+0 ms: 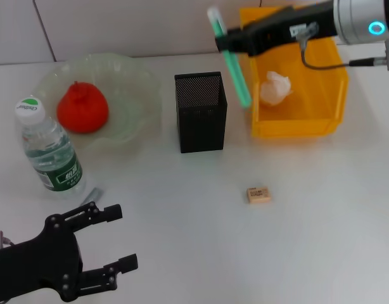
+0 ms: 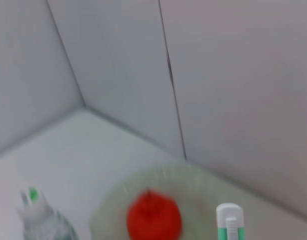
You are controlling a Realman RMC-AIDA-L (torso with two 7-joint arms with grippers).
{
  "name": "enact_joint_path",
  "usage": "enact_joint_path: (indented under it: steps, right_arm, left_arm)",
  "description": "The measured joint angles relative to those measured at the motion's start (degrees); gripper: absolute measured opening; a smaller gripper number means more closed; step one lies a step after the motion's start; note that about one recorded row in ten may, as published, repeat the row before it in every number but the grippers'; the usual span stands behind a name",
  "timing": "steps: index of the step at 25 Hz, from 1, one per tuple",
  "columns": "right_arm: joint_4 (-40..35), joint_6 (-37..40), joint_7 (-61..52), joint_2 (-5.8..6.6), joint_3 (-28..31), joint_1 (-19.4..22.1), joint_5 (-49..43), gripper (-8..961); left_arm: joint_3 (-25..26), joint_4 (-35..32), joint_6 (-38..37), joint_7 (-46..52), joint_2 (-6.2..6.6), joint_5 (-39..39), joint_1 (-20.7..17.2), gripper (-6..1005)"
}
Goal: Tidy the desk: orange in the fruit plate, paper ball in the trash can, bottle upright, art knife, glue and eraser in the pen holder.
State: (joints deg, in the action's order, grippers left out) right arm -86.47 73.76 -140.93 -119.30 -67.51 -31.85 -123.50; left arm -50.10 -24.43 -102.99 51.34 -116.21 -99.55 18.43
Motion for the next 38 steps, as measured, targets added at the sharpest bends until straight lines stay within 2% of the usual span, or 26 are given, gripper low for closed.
enact_joint_path:
  steps: [2, 4, 5, 8, 12, 13, 15, 17, 18, 19, 23, 26, 38]
  right_arm:
    - [0.2, -1.8, 2.8, -0.02, 0.0, 1.1, 3.0, 172]
    - [1.1, -6.1, 12.4, -0.11, -0.2, 4.3, 10.9, 172]
    - [1.1, -6.1, 12.4, -0.11, -0.2, 4.3, 10.9, 172]
    - [4.9, -8.5, 26.0, -0.24, -0.4, 8.2, 22.4, 172]
    - [14.9, -8.3, 46.8, -0.08, -0.2, 11.7, 40.6, 172]
    - [19.9, -7.5, 54.7, 0.08, 0.3, 12.1, 45.9, 172]
    - [22.2, -7.3, 58.7, 0.10, 0.6, 12.1, 47.7, 172]
    - [27.3, -7.1, 66.4, 0.07, 0.9, 11.7, 51.8, 172]
    - [32.4, -6.9, 73.0, 0.03, 1.1, 10.9, 56.2, 172]
    - [32.4, -6.9, 73.0, 0.03, 1.1, 10.9, 56.2, 172]
    - [42.9, -5.1, 77.4, 0.31, 3.1, 7.0, 61.5, 172]
    - [47.0, -3.6, 77.0, 0.36, 4.7, 4.7, 61.7, 172]
    - [54.4, -4.6, 72.4, 0.74, 4.5, -0.7, 61.1, 173]
  left_arm:
    - [0.0, 0.0, 0.0, 0.0, -0.01, 0.1, 0.0, 815]
    - [0.0, 0.0, 0.0, 0.0, -0.01, 0.1, 0.0, 815]
    - [0.0, 0.0, 0.0, 0.0, -0.01, 0.1, 0.0, 815]
    - [0.5, 0.0, 0.3, 0.0, -0.01, 0.2, 0.0, 815]
    - [0.7, 0.0, 0.3, 0.0, -0.05, 0.3, -0.1, 814]
    - [0.7, 0.0, 0.3, 0.0, -0.06, 0.3, -0.1, 814]
    - [0.7, 0.0, 0.3, 0.0, -0.06, 0.3, -0.1, 814]
    - [0.7, 0.0, 0.3, 0.0, -0.09, 0.3, -0.1, 814]
    - [0.7, 0.0, 0.3, 0.0, -0.17, 0.3, -0.1, 815]
    - [0.7, 0.0, 0.3, 0.0, -0.20, 0.3, 0.0, 815]
    - [0.7, 0.0, 0.3, 0.0, -0.20, 0.3, 0.0, 814]
    - [0.7, 0.0, 0.3, 0.0, -0.16, 0.3, 0.0, 814]
    - [0.9, 0.0, 0.3, -0.1, -0.31, 0.3, 0.1, 814]
